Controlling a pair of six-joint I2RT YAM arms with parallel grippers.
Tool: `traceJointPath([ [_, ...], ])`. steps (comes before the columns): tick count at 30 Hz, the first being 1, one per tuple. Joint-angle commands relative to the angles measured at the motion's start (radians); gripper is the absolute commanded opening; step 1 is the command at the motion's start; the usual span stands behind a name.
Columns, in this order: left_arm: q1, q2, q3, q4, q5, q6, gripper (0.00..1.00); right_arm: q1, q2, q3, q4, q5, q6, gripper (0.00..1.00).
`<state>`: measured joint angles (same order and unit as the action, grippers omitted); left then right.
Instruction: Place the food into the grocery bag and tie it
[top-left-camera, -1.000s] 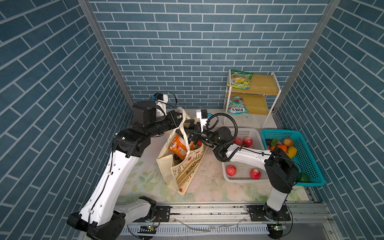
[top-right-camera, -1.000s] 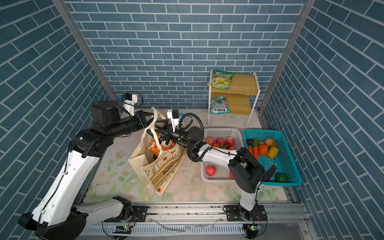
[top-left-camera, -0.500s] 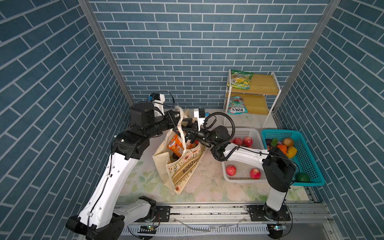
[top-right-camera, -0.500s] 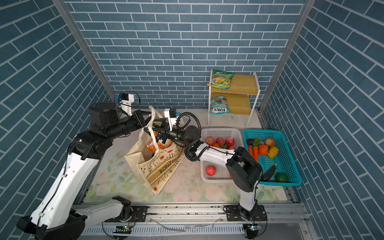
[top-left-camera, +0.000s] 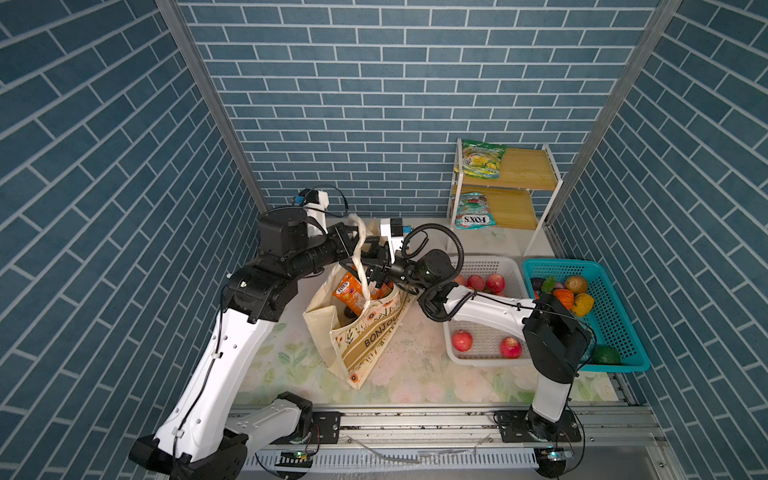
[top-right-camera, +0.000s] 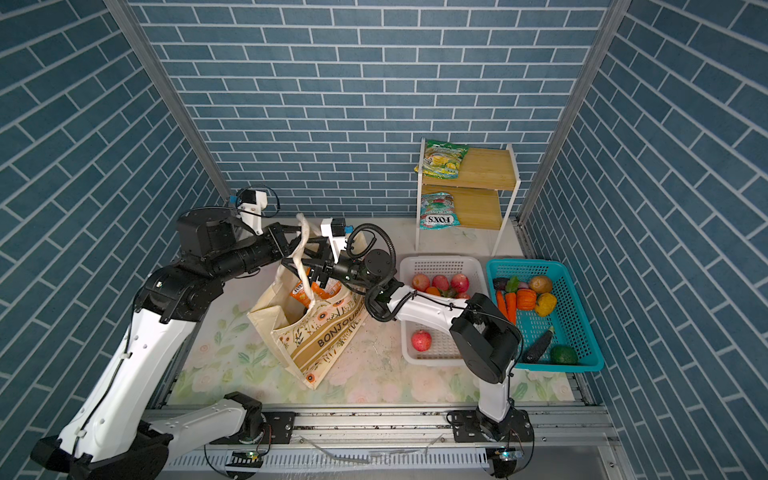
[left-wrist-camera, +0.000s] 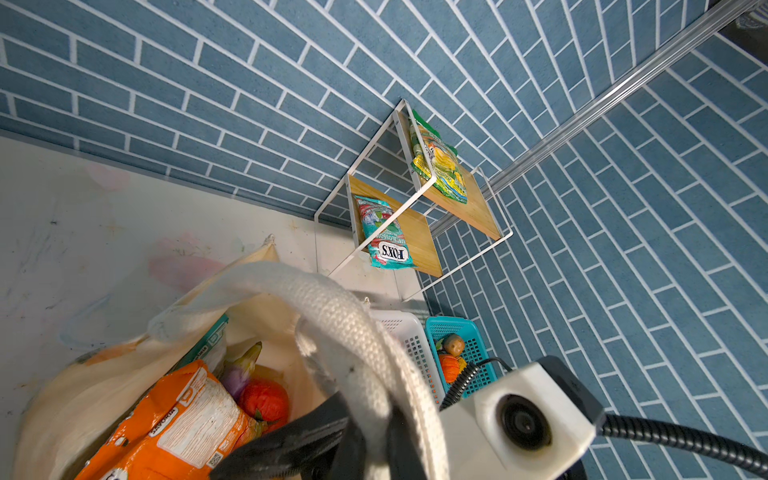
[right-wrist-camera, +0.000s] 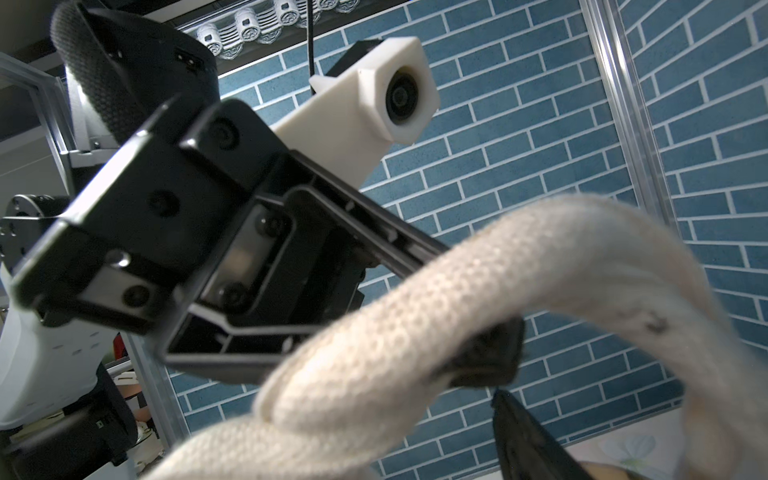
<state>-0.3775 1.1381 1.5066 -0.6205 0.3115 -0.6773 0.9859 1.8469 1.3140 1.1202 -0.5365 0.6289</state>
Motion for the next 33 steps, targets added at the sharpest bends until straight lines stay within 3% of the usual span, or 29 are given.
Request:
traceJointPath([
  [1,-0.004,0.039,-0.032,-0.038,-0.014,0.019,0.0,0.057,-0.038,0.065,0.122,-0.054,-0.028,0.68],
  [6,-0.004,0.035,-0.034,-0.04,-0.011,0.021,0.0,0.054,-0.05,0.062,0.099,-0.045,-0.044,0.51],
  [11,-0.003,0.032,-0.036,-0.039,-0.011,0.022,0.0,0.05,-0.055,0.051,0.085,-0.035,-0.042,0.26],
  [18,-0.003,0.033,-0.021,-0.049,-0.006,0.028,0.0,0.037,-0.082,0.01,0.046,-0.019,-0.048,0.09],
  [24,-0.001,0.031,0.027,-0.099,-0.015,0.054,0.0,-0.003,-0.147,-0.108,0.016,0.021,-0.034,0.0],
  [33,-0.002,0.033,0.109,-0.143,-0.017,0.07,0.0,-0.033,-0.237,-0.278,-0.099,0.027,-0.083,0.0],
])
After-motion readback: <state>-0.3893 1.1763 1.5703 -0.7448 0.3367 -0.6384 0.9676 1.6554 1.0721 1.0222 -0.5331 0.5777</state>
